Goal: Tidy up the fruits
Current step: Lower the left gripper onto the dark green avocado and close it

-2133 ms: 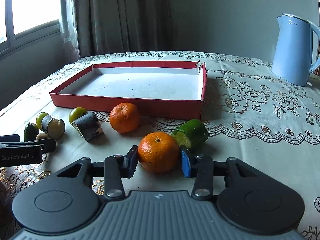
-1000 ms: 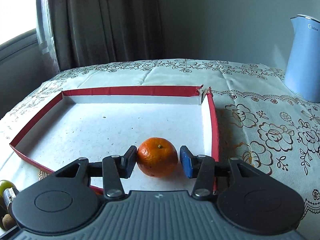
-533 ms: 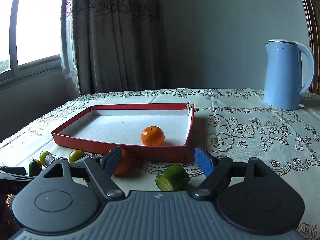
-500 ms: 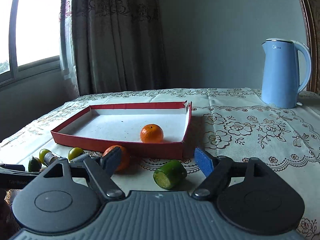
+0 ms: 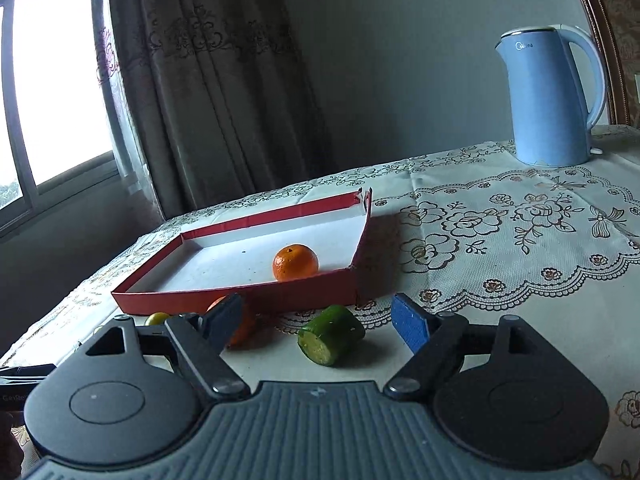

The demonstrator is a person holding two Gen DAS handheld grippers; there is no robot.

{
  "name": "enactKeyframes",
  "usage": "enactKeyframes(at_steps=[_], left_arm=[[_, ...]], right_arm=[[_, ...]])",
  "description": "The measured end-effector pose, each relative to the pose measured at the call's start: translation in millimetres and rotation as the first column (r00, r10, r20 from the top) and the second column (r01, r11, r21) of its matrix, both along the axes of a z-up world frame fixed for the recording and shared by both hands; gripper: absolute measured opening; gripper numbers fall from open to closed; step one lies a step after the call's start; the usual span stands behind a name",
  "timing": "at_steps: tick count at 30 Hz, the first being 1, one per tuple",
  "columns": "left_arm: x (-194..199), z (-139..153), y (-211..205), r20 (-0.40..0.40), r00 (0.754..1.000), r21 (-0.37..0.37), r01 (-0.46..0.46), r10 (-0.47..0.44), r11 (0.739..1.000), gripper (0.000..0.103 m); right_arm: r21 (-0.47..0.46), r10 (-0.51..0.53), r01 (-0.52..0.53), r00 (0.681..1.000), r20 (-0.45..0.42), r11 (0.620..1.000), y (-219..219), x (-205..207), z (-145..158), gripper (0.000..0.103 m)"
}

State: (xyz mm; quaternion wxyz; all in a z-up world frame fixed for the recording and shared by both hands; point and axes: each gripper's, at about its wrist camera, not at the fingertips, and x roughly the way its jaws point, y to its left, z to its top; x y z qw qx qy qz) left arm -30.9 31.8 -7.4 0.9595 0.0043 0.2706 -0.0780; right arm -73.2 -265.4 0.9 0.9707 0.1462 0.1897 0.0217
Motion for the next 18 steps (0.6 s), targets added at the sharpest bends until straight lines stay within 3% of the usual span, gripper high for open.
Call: enactKeyframes(at_steps=[6, 10, 14, 18], left_arm=[[-1.0, 4.6, -7.8, 0.03, 0.998, 0.054, 0.061, -0.063, 0.997, 0.085], [2.7, -0.2, -9.0, -0.013, 0.997, 0.055, 0.079, -0.078, 0.995, 0.061], [4.7, -1.5, -3.3, -0.031, 0.993, 0.002, 0.117, -0.117, 0.993, 0.039], [5.1, -1.6, -4.7, -0.037, 0.993, 0.01, 0.116, -0.115, 0.993, 0.038]], right_arm=[[0.013, 0.002, -0.002, 1.0, -0.011, 1.0, -1.3, 2.2, -1.4, 0.082], [0.02, 0.003, -0.002, 1.0, -0.021, 1.0, -1.9, 3.6, -2.4, 0.082], [0.025, 0.003, -0.002, 1.0, -0.031, 1.0, -2.3, 4.5, -3.1, 0.082], [0.028, 0.0, 0.001, 0.999, -0.038, 1.0, -3.0, 5.5, -3.7, 0.082]])
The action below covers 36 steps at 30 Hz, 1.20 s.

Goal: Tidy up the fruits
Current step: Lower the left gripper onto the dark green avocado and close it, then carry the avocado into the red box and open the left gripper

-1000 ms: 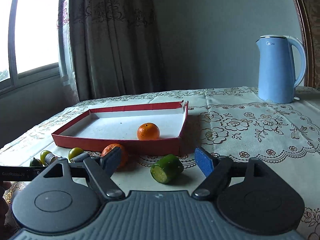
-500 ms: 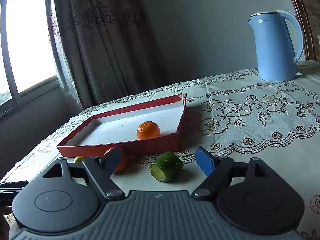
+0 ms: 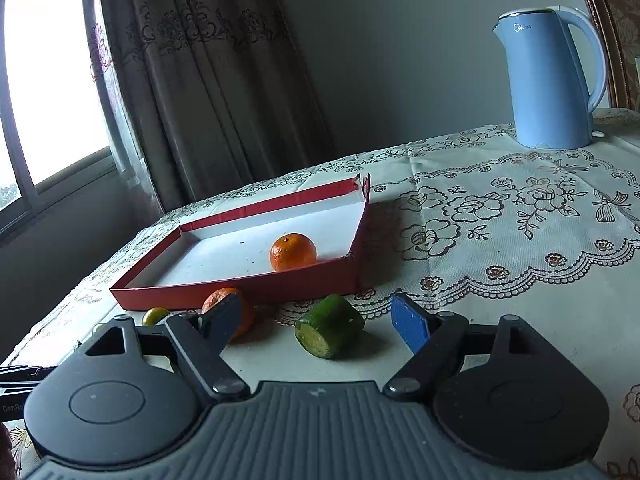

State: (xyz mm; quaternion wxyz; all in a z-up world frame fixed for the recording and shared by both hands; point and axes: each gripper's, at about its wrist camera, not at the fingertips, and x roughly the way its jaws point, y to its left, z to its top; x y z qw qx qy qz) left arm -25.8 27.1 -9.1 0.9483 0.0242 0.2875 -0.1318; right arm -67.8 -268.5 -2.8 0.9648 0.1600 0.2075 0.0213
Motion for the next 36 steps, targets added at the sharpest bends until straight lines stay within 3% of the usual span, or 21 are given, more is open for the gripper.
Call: enactKeyframes(at_steps=[13, 24, 31, 36], left_arm=[[-1, -1, 0, 0.0, 1.0, -0.009, -0.029, 0.029, 1.0, 0.026], [4, -7, -4, 0.024, 0.997, -0.031, -0.066, 0.067, 0.997, 0.026], [-10, 15, -7, 0.083, 0.996, -0.064, -0.031, 0.036, 0.997, 0.025], [3, 36, -17, 0.127, 0.992, -0.06, -0.011, 0.018, 0.998, 0.025]], right_arm=[[0.01, -0.008, 0.008, 1.0, -0.019, 1.0, -1, 2, -1, 0.082], [0.017, -0.014, 0.015, 1.0, -0.017, 1.0, -3, 2, -1, 0.082], [0.017, -0.015, 0.015, 1.0, -0.017, 1.0, -3, 2, -1, 0.082], [0.019, -0.015, 0.015, 1.0, -0.018, 1.0, -3, 2, -1, 0.082]])
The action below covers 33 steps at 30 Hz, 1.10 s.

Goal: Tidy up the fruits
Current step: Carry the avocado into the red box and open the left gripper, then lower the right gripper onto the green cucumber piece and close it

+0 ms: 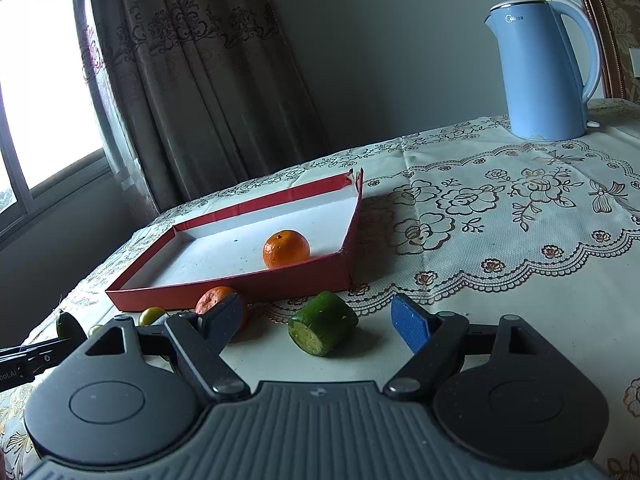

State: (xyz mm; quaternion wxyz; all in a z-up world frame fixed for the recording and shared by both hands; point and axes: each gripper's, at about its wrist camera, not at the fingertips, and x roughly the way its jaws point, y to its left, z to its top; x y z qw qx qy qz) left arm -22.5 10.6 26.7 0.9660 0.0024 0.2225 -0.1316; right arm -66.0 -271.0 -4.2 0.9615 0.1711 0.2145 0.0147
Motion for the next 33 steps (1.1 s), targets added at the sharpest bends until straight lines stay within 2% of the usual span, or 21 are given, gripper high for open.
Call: enactKeyframes(at_steps=[4, 8, 14, 15, 16, 17, 21, 22, 23, 25, 28, 31, 33], left_arm=[[28, 13, -10, 0.039, 0.999, 0.031, -0.019, 0.018, 0.999, 0.025], [70, 16, -18, 0.021, 0.999, 0.045, -0.037, 0.036, 0.998, 0.026], [118, -2, -10, -0.053, 0.993, 0.025, -0.106, 0.108, 0.994, 0.026], [120, -5, -7, -0.054, 0.991, 0.015, -0.12, 0.12, 0.993, 0.028], [120, -6, -3, -0.055, 0.99, 0.007, -0.132, 0.132, 0.991, 0.038], [116, -7, 1, -0.051, 0.989, 0.003, -0.141, 0.141, 0.99, 0.046], [86, 1, 10, -0.013, 0.993, -0.007, -0.118, 0.117, 0.993, 0.052], [76, 4, 12, -0.005, 0.994, -0.013, -0.11, 0.11, 0.994, 0.061], [63, 6, 14, 0.004, 0.995, -0.02, -0.104, 0.104, 0.994, 0.074], [40, 6, 15, 0.029, 0.997, -0.018, -0.076, 0.076, 0.997, 0.086], [9, 0, 14, 0.034, 0.998, 0.015, -0.055, 0.055, 0.998, 0.089], [-12, -9, 16, 0.01, 0.999, 0.014, -0.033, 0.033, 0.999, 0.099], [-20, -17, 14, -0.016, 1.0, 0.049, -0.007, 0.008, 0.999, 0.102]], right_arm=[[0.008, 0.0, 0.0, 1.0, -0.004, 1.0, 0, 1, 0, 0.082], [0.023, -0.003, 0.003, 1.0, -0.007, 1.0, -2, 1, -1, 0.082], [0.046, -0.004, 0.005, 1.0, -0.014, 0.999, -6, 3, -2, 0.082], [0.048, -0.003, 0.004, 1.0, -0.015, 0.999, -6, 4, -3, 0.082], [0.05, -0.002, 0.003, 1.0, -0.016, 0.999, -6, 4, -3, 0.082], [0.052, 0.0, 0.001, 1.0, -0.017, 0.999, -6, 4, -3, 0.082], [0.058, 0.002, -0.001, 1.0, -0.019, 0.998, -7, 5, -3, 0.082], [0.058, 0.003, -0.002, 1.0, -0.02, 0.998, -7, 5, -3, 0.082], [0.057, 0.004, -0.003, 1.0, -0.02, 0.998, -7, 6, -3, 0.082], [0.055, 0.005, -0.004, 1.0, -0.021, 0.998, -7, 6, -4, 0.082], [0.053, 0.007, -0.005, 1.0, -0.022, 0.999, -6, 6, -4, 0.082], [0.048, 0.008, -0.007, 1.0, -0.024, 0.999, -6, 6, -4, 0.082], [0.046, 0.008, -0.006, 1.0, -0.027, 0.999, -5, 7, -4, 0.082]])
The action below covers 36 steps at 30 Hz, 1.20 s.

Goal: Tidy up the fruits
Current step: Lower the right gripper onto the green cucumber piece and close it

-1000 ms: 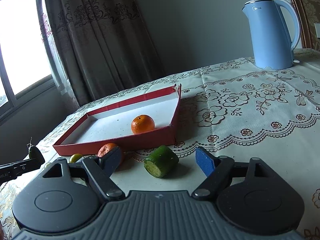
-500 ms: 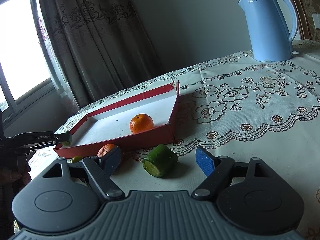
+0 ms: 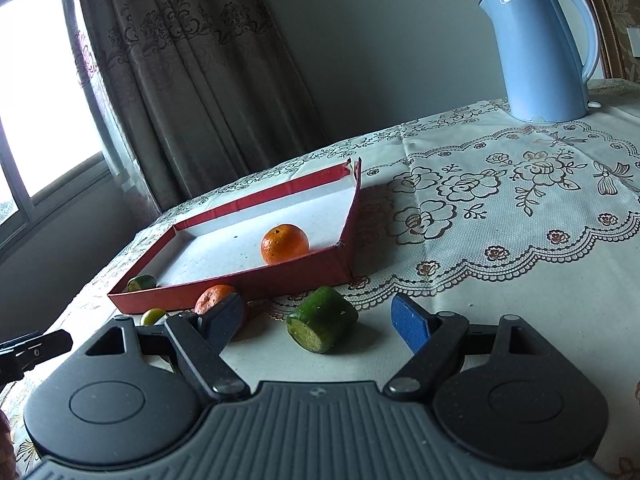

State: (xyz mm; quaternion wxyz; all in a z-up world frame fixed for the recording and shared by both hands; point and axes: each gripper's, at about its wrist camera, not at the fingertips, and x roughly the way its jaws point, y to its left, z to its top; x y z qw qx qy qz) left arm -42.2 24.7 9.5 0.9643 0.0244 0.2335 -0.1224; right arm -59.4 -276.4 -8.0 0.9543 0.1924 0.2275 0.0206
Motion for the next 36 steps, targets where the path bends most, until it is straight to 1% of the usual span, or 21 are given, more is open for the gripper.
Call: enactKeyframes(at_steps=[2, 4, 6, 14, 20, 24, 27, 30, 32, 33, 35, 36], left_arm=[[-3, -8, -3, -0.016, 1.0, 0.032, 0.005, -0.005, 0.999, 0.103], [-1, -15, -4, -0.05, 0.999, 0.047, -0.001, 0.003, 0.999, 0.103], [3, -21, -5, -0.077, 0.997, 0.055, -0.019, 0.024, 0.998, 0.103], [13, -29, 0, -0.097, 0.995, 0.004, -0.036, 0.036, 0.999, 0.103], [17, -27, -3, -0.12, 0.991, 0.005, -0.054, 0.054, 0.999, 0.103], [21, -26, -5, -0.145, 0.986, -0.001, -0.078, 0.077, 0.997, 0.103], [24, -24, -7, -0.16, 0.983, 0.007, -0.095, 0.095, 0.995, 0.103], [29, -24, -10, -0.173, 0.977, 0.007, -0.122, 0.121, 0.993, 0.103], [32, -25, -13, -0.17, 0.977, 0.021, -0.13, 0.132, 0.991, 0.103], [34, -26, -14, -0.168, 0.976, 0.028, -0.133, 0.136, 0.991, 0.103], [36, -26, -16, -0.169, 0.976, 0.035, -0.137, 0.141, 0.99, 0.103], [37, -26, -16, -0.172, 0.975, 0.037, -0.136, 0.14, 0.99, 0.103]], right_arm=[[-0.002, 0.002, -0.002, 1.0, -0.007, 1.0, 0, 1, 0, 0.082], [-0.006, 0.002, -0.003, 1.0, -0.011, 1.0, 1, 1, 0, 0.082], [-0.007, 0.006, -0.006, 1.0, -0.015, 1.0, 1, 2, -1, 0.086], [-0.042, 0.036, -0.038, 0.998, -0.047, 0.998, 7, 7, -1, 0.087], [-0.131, 0.071, -0.082, 0.993, -0.09, 0.988, 22, 15, 2, 0.087], [-0.245, 0.044, -0.065, 0.995, -0.09, 0.967, 29, 19, 5, 0.087], [-0.303, 0.044, -0.075, 0.993, -0.109, 0.95, 31, 26, 5, 0.087], [-0.32, 0.059, -0.098, 0.99, -0.129, 0.942, 34, 31, 4, 0.087], [-0.34, 0.065, -0.108, 0.989, -0.134, 0.934, 37, 32, 5, 0.086], [-0.347, 0.068, -0.111, 0.989, -0.135, 0.931, 38, 32, 5, 0.084], [-0.355, 0.07, -0.119, 0.986, -0.148, 0.927, 39, 35, 4, 0.075], [-0.348, 0.075, -0.13, 0.983, -0.165, 0.929, 38, 38, 3, 0.073]])
